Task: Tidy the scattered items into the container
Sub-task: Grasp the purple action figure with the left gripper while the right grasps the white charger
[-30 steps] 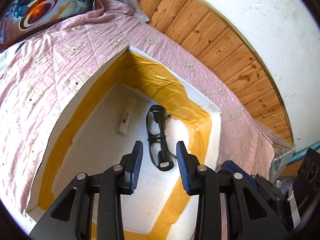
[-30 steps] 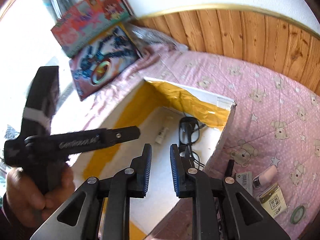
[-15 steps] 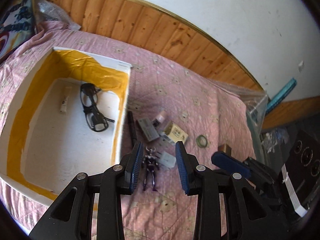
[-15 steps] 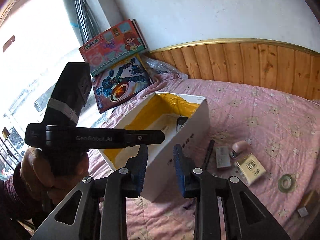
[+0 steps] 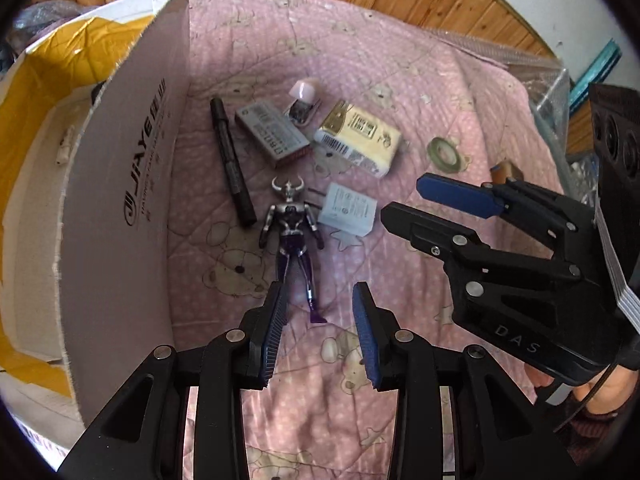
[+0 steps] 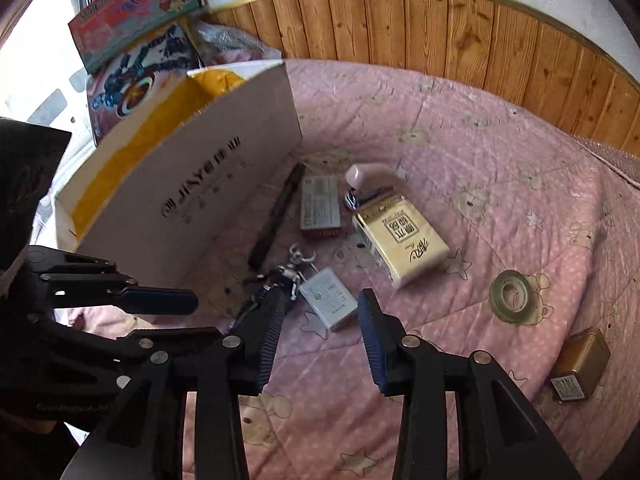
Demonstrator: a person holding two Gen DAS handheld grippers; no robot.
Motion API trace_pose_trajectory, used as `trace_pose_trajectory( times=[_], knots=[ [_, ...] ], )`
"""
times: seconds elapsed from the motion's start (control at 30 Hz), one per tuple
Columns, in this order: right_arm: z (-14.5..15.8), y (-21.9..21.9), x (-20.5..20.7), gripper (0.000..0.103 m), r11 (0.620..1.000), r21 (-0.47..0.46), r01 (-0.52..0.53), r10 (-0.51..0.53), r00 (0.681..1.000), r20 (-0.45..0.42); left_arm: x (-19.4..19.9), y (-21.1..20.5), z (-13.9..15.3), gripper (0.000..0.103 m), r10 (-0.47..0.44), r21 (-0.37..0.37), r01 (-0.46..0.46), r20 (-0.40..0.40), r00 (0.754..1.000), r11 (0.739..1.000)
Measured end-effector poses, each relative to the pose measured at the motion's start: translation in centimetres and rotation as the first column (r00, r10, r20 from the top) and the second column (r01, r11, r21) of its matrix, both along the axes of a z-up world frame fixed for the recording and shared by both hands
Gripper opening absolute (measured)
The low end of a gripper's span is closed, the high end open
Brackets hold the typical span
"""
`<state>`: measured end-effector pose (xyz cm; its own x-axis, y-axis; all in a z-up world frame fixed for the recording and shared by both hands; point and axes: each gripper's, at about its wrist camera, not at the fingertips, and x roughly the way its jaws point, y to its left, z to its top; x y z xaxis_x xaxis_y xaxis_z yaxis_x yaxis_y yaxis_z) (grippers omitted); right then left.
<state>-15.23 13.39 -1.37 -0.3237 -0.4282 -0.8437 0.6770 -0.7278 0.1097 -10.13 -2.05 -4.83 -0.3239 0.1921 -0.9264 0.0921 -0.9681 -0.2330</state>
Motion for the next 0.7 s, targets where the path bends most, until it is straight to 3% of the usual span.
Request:
trace_pose_trajectory(
  times=[0.2, 0.3, 0.47, 0.57, 0.6, 0.63, 0.7],
  knots=[
    [-3.6, -1.5, -1.2, 0.042, 0.987, 0.128, -0.093, 0.094, 0.996, -0.004, -0.7, -0.2, -2.3, 0.038, 0.011, -0.070, -0.011, 0.001, 1.000, 0.998],
    [-4.6, -2.0, -1.8, 0.049, 0.983, 0.136, -0.121, 0.124, 0.992, -0.015, -0.9, -0.6, -3.3, 0.043, 0.015, -0.068, -0.015, -0.005, 1.000, 0.998],
    [-6.0, -2.7, -2.4, 0.049, 0.978, 0.149, -0.146, 0.149, 0.989, -0.008, -1.1, -0.6, -3.6, 0.041, -0.002, -0.089, -0.002, -0.042, 0.999, 0.996],
    [-5.9, -2.2, -2.9, 0.041, 0.985, 0.124, -0.124, 0.124, 0.992, 0.009, -1.1, -0.4, -3.5, 0.041, -0.012, -0.099, 0.005, -0.070, 0.997, 0.995],
    [-5.7, -2.0, -3.1, 0.032, 0.987, 0.120, -0.108, 0.106, 0.994, 0.021, -1.1, -0.3, -3.4, 0.037, -0.025, -0.107, 0.016, -0.077, 0.997, 0.994],
    [-5.6, -1.7, -3.5, 0.032, 0.989, 0.114, -0.090, 0.085, 0.996, 0.041, -1.0, -0.1, -3.4, 0.028, -0.034, -0.120, 0.024, -0.083, 0.996, 0.992],
    [-5.4, -0.9, -4.1, 0.032, 0.995, 0.081, -0.049, 0.041, 0.994, 0.100, -0.9, -0.1, -3.4, 0.028, -0.041, -0.125, 0.030, -0.089, 0.995, 0.992]
  ],
)
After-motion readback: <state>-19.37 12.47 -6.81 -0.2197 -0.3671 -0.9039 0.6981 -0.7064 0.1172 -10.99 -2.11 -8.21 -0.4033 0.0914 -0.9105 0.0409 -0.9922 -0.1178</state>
